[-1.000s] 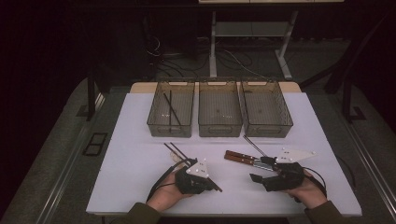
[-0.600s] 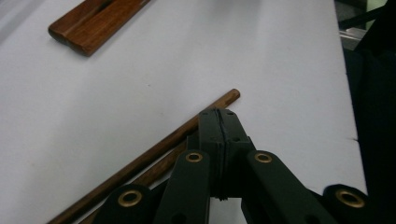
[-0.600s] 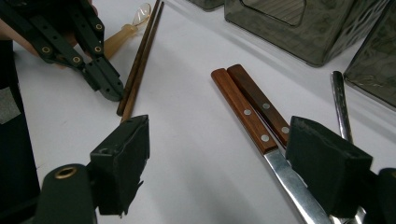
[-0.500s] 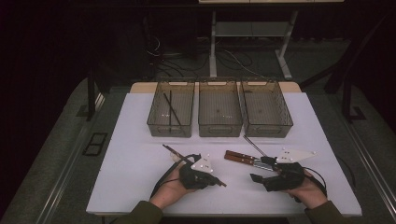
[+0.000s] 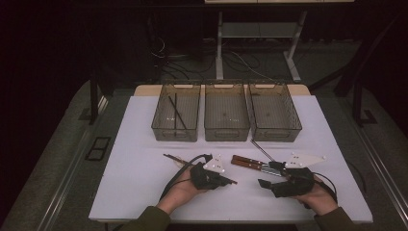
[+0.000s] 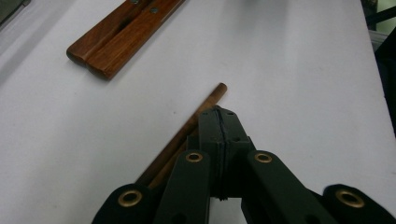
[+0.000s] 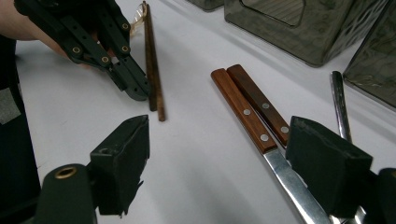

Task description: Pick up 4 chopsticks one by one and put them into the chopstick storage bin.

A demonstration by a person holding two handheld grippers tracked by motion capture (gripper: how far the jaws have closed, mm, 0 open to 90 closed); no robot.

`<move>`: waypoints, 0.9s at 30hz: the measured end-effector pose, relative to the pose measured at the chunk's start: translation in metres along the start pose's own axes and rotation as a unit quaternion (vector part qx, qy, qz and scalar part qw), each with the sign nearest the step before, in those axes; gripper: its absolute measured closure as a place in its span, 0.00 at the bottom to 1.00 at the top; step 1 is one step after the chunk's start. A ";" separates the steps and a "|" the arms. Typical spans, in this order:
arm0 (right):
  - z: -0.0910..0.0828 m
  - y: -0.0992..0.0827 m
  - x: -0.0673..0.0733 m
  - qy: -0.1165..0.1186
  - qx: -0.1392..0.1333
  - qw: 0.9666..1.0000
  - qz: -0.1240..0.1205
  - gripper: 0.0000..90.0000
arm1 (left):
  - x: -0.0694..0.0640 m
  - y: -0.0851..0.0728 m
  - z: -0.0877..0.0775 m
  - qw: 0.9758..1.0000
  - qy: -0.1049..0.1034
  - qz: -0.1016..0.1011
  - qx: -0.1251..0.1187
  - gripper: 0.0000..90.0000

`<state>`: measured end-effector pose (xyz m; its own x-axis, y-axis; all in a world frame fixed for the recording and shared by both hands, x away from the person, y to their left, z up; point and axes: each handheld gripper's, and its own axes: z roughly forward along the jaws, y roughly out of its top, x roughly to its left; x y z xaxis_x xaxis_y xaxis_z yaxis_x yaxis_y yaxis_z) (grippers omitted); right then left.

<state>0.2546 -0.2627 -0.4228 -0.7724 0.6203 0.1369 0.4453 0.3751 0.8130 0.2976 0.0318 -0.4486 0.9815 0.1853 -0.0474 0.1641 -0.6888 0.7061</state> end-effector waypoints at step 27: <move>0.000 0.000 0.000 0.000 0.000 1.000 -0.003 0.24 | 0.018 0.018 0.012 1.000 0.006 0.008 0.021 0.99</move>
<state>0.2546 -0.2632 -0.4227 -0.7747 0.6183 0.1323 0.4410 0.3783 0.8139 0.3197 0.0149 -0.4450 0.9828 0.1825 -0.0266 0.1521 -0.7207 0.6763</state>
